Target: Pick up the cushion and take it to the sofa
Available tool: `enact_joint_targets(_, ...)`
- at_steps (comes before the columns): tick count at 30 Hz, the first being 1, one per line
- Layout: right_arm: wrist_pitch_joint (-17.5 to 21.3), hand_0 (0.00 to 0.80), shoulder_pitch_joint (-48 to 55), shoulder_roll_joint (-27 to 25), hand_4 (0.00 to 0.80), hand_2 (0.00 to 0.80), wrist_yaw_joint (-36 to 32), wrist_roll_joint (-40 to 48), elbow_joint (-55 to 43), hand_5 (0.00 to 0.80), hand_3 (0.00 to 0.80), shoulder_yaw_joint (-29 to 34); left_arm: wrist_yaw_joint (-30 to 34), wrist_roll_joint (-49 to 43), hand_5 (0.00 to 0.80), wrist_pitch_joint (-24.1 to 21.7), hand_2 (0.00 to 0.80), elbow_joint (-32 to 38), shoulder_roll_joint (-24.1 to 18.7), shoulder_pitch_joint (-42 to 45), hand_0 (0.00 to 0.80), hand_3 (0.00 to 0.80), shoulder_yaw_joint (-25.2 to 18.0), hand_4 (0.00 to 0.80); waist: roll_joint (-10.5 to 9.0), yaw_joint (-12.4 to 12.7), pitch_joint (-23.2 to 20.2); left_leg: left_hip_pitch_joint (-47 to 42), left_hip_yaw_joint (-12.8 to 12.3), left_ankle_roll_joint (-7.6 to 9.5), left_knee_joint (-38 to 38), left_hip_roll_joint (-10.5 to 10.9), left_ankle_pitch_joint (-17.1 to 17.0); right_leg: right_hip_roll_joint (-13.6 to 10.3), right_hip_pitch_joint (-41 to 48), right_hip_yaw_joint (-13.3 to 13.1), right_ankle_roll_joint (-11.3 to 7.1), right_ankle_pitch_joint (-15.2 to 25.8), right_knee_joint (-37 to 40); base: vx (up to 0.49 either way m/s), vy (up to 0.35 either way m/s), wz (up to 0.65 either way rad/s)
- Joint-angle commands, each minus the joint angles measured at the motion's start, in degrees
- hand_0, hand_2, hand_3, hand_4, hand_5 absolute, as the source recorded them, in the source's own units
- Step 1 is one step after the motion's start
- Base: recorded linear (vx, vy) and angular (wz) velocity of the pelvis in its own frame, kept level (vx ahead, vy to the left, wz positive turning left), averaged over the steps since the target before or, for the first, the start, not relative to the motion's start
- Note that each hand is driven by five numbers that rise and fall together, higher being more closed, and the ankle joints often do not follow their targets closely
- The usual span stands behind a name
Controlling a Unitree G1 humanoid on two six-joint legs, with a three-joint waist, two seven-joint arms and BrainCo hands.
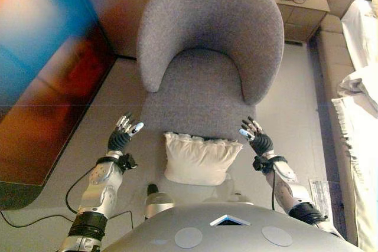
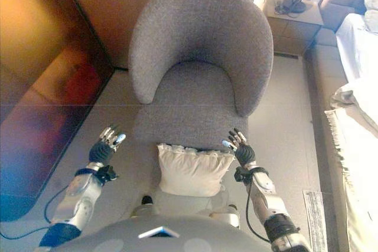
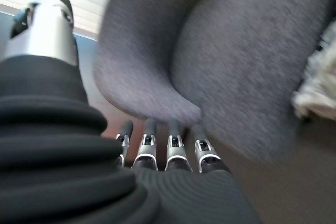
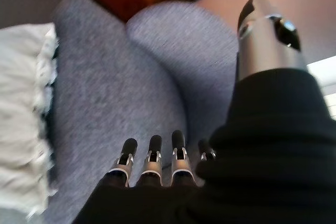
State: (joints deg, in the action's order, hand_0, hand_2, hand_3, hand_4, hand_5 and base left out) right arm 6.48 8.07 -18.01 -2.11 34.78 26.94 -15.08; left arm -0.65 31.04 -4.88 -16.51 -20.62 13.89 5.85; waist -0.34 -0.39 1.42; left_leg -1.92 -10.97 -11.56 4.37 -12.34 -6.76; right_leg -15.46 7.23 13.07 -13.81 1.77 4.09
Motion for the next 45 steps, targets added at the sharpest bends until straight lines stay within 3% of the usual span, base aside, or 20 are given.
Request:
enact_joint_targets(1, 3.32, 0.000, -6.68, 1.96, 0.000, 0.000, 2.53, -0.64, 0.40, 0.000, 0.000, 2.03, -1.22, -1.38, 0.000, -5.01, 0.000, -1.51, -0.90, -7.39, 0.000, 0.000, 0.38, 0.000, -0.95, 2.13, 5.00, 3.86, 0.40, 2.41, -13.33, -1.45, 5.95, -4.04, -7.16, 1.25, 1.38, 5.53, -6.16, -0.010, 0.032, 0.05)
enact_joint_targets(5, 4.77, 0.000, -11.47, 0.63, 0.000, 0.000, 5.77, 0.16, 7.49, 0.000, 0.000, 2.99, -1.76, -1.08, 0.000, -7.80, 0.000, -6.86, -1.30, -12.02, 0.000, 0.000, 3.74, 0.000, 0.08, 2.67, 8.71, 10.04, 2.34, 2.13, -18.37, -1.97, 7.49, -6.22, -12.98, 0.20, 1.40, 3.99, -12.51, -0.146, 0.054, 0.09)
enact_joint_targets(7, 5.69, 0.000, -15.92, -0.64, 0.000, 0.000, 8.70, 0.55, 10.89, 0.000, 0.000, 2.72, -2.56, 0.42, 0.000, -8.66, 0.000, -8.00, -1.73, -16.09, 0.000, 0.000, 6.10, 0.000, 0.86, 2.86, 12.67, 16.25, 4.33, 1.97, -22.13, -1.99, 7.88, -7.36, -19.34, -1.21, 1.63, 3.22, -17.67, -0.359, 0.021, 0.03)
enact_joint_targets(11, 6.69, 0.000, -24.49, -1.83, 0.000, 0.000, 13.84, 0.76, 13.44, 0.000, 0.000, 0.76, -5.73, 0.18, 0.000, -11.66, 0.000, -10.65, -2.59, -23.87, 0.000, 0.000, 10.67, 0.000, 1.52, 2.36, 18.13, 28.41, 6.67, 2.07, -30.93, -1.89, 9.26, -7.87, -31.97, -5.02, 2.52, 0.98, -28.12, -0.282, -0.011, 0.13)
enact_joint_targets(14, 5.94, 0.000, -29.16, -2.18, 0.000, 0.000, 16.35, 1.45, 14.99, 0.000, 0.000, 0.18, -7.21, -0.13, 0.000, -12.65, 0.000, -12.03, -2.48, -27.90, 0.000, 0.000, 12.02, 0.000, 1.97, 2.03, 19.65, 34.46, 7.87, 2.49, -35.54, -2.18, 10.58, -8.29, -38.56, -6.49, 3.12, -0.87, -33.97, -0.180, 0.012, 0.07)
enact_joint_targets(21, 5.44, 0.000, -37.53, -4.86, 0.000, 0.000, 19.97, 2.04, 16.10, 0.000, 0.000, 0.36, -10.81, -0.07, 0.000, -14.11, 0.000, -12.68, -2.11, -36.20, 0.000, 0.000, 13.06, 0.000, 3.95, 0.48, 23.16, 51.09, 11.21, 3.76, -52.59, -2.81, 16.88, -6.17, -56.29, -12.86, 5.02, -7.58, -52.42, -0.153, -0.006, 0.02)
enact_joint_targets(25, 4.53, 0.000, -40.67, -5.99, 0.000, 0.000, 22.55, 1.02, 15.53, 0.000, 0.000, 0.32, -11.92, 0.71, 0.000, -14.30, 0.000, -13.86, -2.02, -39.42, 0.000, 0.000, 13.19, 0.000, 4.21, -0.16, 24.22, 59.36, 11.87, 4.54, -61.84, -2.55, 19.81, -5.94, -64.73, -14.04, 6.13, -9.98, -60.88, -0.069, -0.004, 0.00)
enact_joint_targets(26, 4.43, 0.000, -41.39, -6.31, 0.000, 0.000, 23.39, 1.09, 15.52, 0.000, 0.000, 0.28, -12.01, 0.57, 0.000, -14.49, 0.000, -14.03, -1.96, -39.92, 0.000, 0.000, 13.11, 0.000, 4.29, -0.17, 24.58, 61.18, 12.36, 4.22, -65.83, -2.78, 22.95, -5.87, -66.68, -14.61, 5.91, -12.71, -64.56, 0.020, -0.023, 0.05)
enact_joint_targets(28, 4.76, 0.000, -42.91, -6.76, 0.000, 0.000, 24.31, 1.83, 15.94, 0.000, 0.000, 0.64, -11.67, 0.64, 0.000, -14.39, 0.000, -14.09, -1.99, -41.04, 0.000, 0.000, 12.85, 0.000, 4.27, -0.32, 25.05, 65.04, 12.71, 4.63, -71.00, -2.71, 24.69, -5.51, -70.42, -15.07, 6.32, -13.80, -68.56, -0.014, -0.027, 0.00)
enact_joint_targets(37, 9.12, 0.000, -45.12, -9.17, 0.000, 0.000, 28.73, 3.61, 11.32, 0.000, 0.000, 3.88, -10.99, 0.40, 0.000, -10.45, 0.000, -13.99, -3.81, -46.25, 0.000, 0.000, 13.26, 0.000, 4.09, -2.11, 26.74, 76.66, 12.90, 6.54, -86.13, -4.33, 30.48, -4.49, -81.25, -17.53, 7.27, -18.16, -80.79, -0.002, 0.004, -0.09)
enact_joint_targets(41, 7.26, 0.000, -43.44, -9.97, 0.000, 0.000, 26.53, 4.32, 9.72, 0.000, 0.000, 5.61, -7.04, 5.43, 0.000, -7.56, 0.000, -15.88, -5.44, -48.63, 0.000, 0.000, 13.05, 0.000, 3.82, -3.26, 27.19, 79.41, 13.07, 6.98, -90.58, -5.45, 31.92, -4.21, -84.15, -18.71, 7.38, -19.33, -85.04, 0.036, 0.003, -0.09)
enact_joint_targets(45, 4.42, 0.000, -43.49, -11.46, 0.000, 0.000, 12.49, 11.10, 11.16, 0.000, 0.000, 4.21, -1.99, 11.81, 0.000, -4.22, 0.000, -18.73, -6.30, -51.62, 0.000, 0.000, 11.89, 0.000, 3.50, -4.01, 27.59, 81.43, 13.67, 7.43, -94.73, -6.32, 32.93, -4.42, -86.53, -19.74, 7.85, -20.20, -88.94, 0.063, -0.011, -0.08)
